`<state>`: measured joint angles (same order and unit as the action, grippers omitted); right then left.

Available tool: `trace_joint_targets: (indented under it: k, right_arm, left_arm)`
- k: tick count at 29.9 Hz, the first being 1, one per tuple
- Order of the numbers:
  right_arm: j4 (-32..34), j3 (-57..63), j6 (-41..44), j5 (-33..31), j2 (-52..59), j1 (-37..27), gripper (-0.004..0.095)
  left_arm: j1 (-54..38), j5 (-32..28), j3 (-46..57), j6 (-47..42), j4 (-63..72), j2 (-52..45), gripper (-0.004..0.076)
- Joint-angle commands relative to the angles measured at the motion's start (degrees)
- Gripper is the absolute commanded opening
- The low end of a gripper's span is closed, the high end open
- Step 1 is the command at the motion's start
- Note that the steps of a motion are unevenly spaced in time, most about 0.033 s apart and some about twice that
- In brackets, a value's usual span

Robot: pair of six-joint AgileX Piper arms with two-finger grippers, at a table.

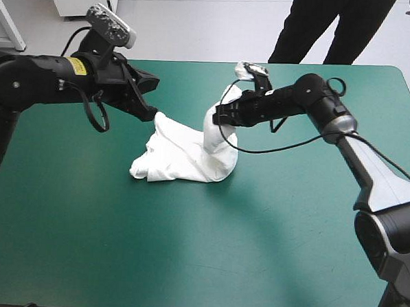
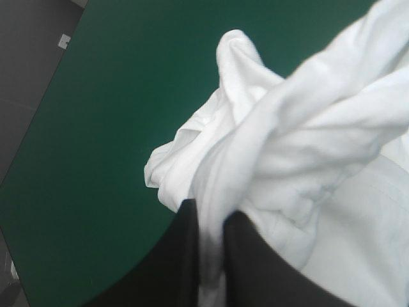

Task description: Fold the cloth

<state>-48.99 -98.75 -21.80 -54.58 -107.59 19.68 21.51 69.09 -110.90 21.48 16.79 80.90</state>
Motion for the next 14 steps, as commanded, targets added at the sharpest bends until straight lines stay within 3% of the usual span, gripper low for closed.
trace_joint_targets:
  k: [1, 6, 8, 10, 14]
  right_arm:
    - [-3.1, -4.5, 0.3, 3.7, -1.6, 4.0, -0.0013]
    - [-3.2, -8.1, -0.3, 4.4, -7.9, 7.9, -0.0001]
    - [-3.4, -9.9, -1.8, 2.6, -10.1, 9.1, 0.006]
    - [-3.9, -11.4, -2.6, 1.0, -11.5, 10.1, 0.0167]
    - [-4.2, -14.5, -3.4, -2.1, -12.8, 11.0, 0.0476]
  left_arm:
    - [-0.1, -2.8, -1.5, -0.9, 0.9, -4.4, -0.001]
    - [-0.1, -2.8, -1.5, -1.9, -1.3, -6.4, -0.001]
    - [-0.1, -2.6, -1.5, -2.0, -1.9, -6.6, -0.001]
    - [-0.1, -2.2, -1.4, -2.1, -2.4, -6.7, -0.001]
    - [-0.1, -2.1, -1.4, -2.2, -2.8, -6.7, -0.001]
